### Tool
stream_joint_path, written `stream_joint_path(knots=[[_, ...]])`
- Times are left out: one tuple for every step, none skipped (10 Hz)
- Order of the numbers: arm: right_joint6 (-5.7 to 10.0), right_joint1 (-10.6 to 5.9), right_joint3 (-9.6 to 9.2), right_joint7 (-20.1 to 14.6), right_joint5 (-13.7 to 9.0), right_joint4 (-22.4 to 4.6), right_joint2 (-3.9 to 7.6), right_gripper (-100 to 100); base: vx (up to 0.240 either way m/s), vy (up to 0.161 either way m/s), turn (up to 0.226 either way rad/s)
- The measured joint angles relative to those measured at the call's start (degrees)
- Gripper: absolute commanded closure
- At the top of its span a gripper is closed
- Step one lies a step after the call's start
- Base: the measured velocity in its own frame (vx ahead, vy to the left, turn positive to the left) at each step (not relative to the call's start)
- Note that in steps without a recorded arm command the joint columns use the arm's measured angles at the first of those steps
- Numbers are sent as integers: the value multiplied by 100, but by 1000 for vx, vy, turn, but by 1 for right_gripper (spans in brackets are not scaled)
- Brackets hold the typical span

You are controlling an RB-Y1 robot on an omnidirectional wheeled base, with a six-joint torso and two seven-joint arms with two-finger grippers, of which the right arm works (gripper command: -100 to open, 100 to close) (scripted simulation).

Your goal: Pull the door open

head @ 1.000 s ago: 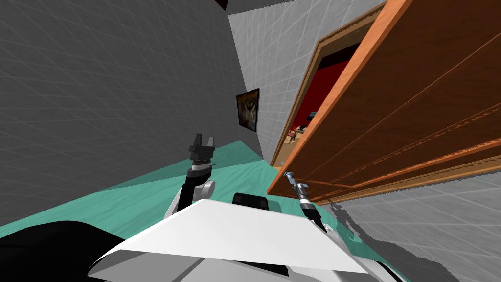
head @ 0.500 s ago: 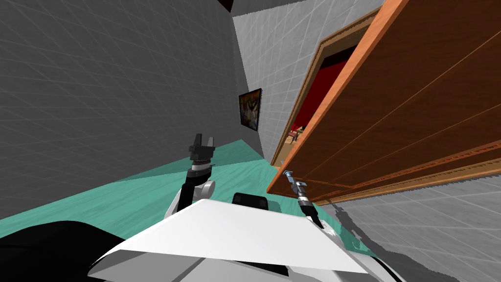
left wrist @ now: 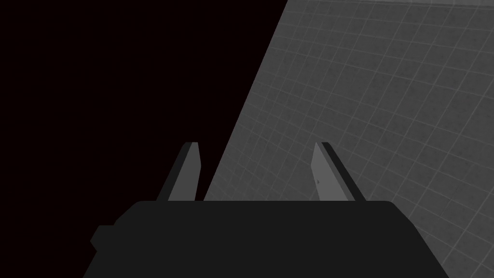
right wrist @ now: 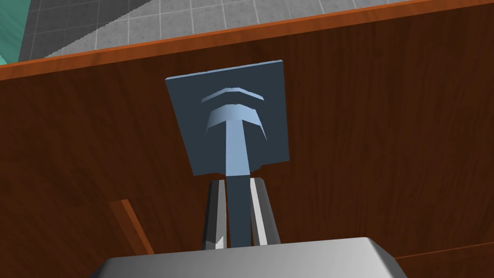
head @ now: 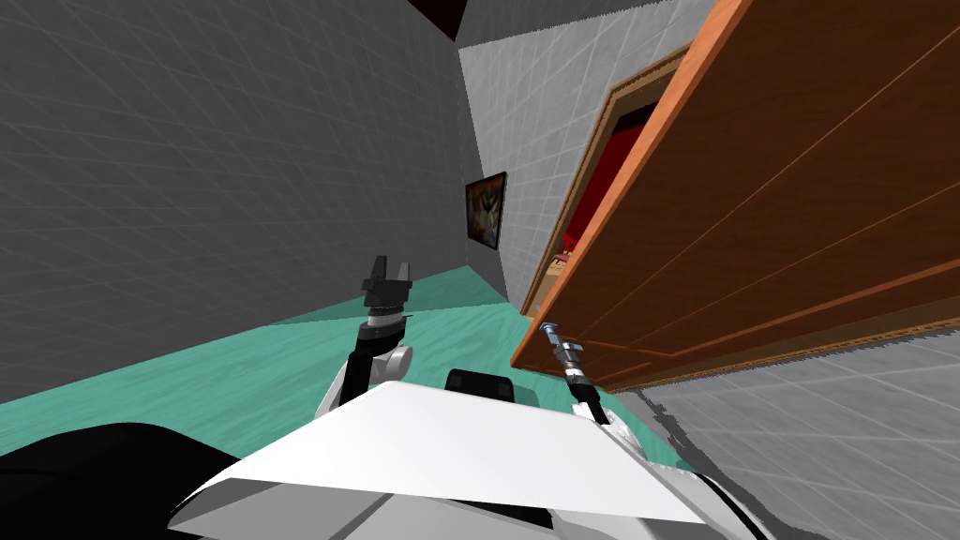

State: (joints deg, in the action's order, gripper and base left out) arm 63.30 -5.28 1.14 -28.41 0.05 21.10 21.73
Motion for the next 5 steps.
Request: stream_joint_path(knots=[[66,-157,20,27,6,-230,-21,100,-106,-38,44],[31,-130,18,27,14,-200,-33,100,-26,-1,-14],[-90,-8,15,26,17,8,-44,100,-135,-33,91],[-265,40,51,44,15,242,-60,100,-189,-64,146],[-327,-7,84,69,10,276,-73,100,-163,-84,86]])
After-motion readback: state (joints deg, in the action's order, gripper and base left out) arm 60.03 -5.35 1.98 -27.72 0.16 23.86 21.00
